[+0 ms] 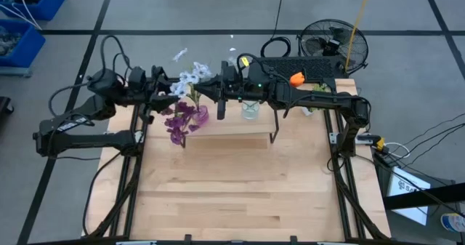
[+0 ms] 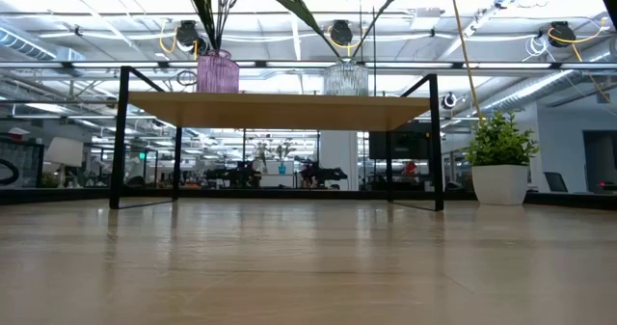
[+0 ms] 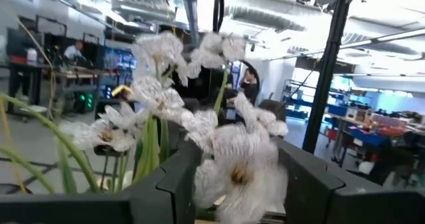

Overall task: Pick and place flowers into a vace then onto a shelf
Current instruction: Put the white flowers into the violet vase on the shelf

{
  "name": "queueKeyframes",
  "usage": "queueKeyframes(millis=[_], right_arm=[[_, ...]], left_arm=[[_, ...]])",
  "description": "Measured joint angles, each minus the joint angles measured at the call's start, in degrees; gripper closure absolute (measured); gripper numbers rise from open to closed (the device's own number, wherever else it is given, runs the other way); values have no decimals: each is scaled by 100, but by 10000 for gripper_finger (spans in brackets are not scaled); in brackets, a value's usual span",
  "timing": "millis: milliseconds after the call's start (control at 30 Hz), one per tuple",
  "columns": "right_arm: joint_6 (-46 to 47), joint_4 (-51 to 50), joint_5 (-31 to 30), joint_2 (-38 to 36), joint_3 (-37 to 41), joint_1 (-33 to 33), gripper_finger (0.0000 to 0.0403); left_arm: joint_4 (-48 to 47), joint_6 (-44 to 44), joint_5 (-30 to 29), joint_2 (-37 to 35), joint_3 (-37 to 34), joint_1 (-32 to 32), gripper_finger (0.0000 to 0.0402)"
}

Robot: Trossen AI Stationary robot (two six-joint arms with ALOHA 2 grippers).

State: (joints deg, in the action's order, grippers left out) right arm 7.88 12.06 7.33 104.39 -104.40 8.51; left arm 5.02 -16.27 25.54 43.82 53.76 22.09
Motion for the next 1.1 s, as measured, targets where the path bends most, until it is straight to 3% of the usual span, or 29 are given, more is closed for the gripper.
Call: queueKeyframes(millis=[467, 800, 1100], right_arm=[[42, -74, -10, -2, 0, -39, 403], [42, -125, -155, -3, 0, -42, 403], [-155, -155, -142, -65, -2, -42, 403]], left_arm=[[44, 304, -364, -44, 0, 1, 222], [875, 555, -384, -90, 0, 0, 222], [890, 923, -946, -498, 0, 2, 222]])
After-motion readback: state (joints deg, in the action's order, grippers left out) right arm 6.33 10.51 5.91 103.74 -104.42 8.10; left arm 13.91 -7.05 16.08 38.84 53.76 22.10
